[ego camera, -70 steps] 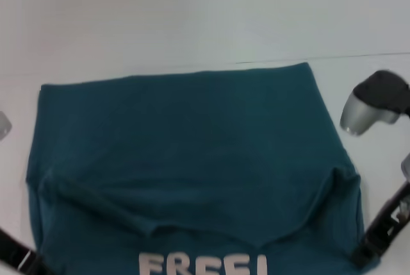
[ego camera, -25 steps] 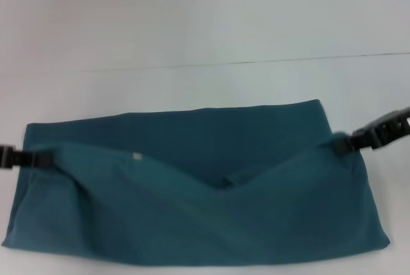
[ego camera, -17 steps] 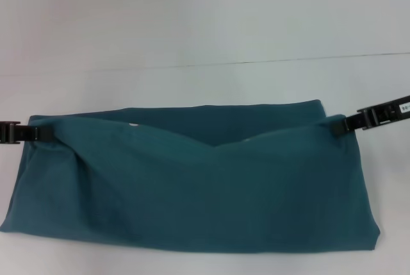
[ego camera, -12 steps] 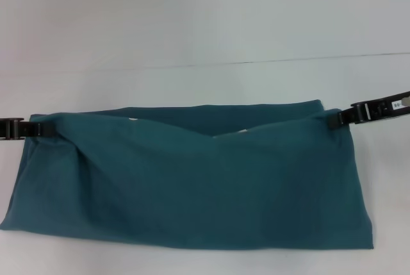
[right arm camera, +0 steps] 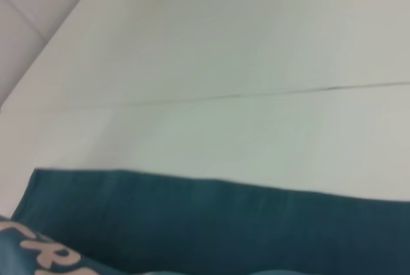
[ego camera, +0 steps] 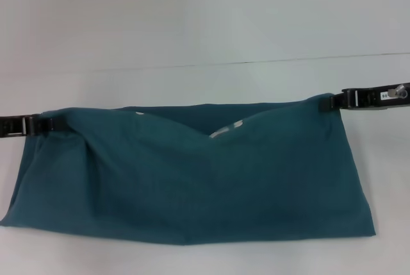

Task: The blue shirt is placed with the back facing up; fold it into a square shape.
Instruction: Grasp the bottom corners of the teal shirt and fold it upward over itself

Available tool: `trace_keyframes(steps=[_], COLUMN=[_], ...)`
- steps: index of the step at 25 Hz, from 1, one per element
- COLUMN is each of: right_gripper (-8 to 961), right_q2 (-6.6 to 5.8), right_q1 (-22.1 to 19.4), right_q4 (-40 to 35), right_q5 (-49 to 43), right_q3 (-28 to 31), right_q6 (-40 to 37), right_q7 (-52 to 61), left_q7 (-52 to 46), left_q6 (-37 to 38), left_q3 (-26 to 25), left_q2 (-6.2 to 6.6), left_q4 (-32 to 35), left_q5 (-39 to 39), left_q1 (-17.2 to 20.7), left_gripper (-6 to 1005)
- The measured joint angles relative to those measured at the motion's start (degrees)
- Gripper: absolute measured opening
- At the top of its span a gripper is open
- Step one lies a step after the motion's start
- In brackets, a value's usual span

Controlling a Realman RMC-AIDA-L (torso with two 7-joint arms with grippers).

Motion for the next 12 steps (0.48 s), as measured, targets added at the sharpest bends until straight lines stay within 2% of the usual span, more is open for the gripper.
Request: trace_keyframes(steps=[4, 12], right_gripper=[45, 60], right_q2=[0.44, 0.41], right_q1=[-0.2, -0.2], right_q4=[0.7, 2.7], right_q5=[0.1, 0.1], right_q3=[0.3, 0.4], right_q6=[2.8, 7.1], right_q7=[-0.1, -0.3], left_q7=[0.8, 0.4], left_q6=[-3.6, -10.7], left_q3=[1.0, 4.2], left_q2=[-0.63, -1.57], left_q4=[-0.7, -1.2], left_q5=[-0.1, -0.8], left_q1=[-0.3, -0.4], left_gripper=[113, 134])
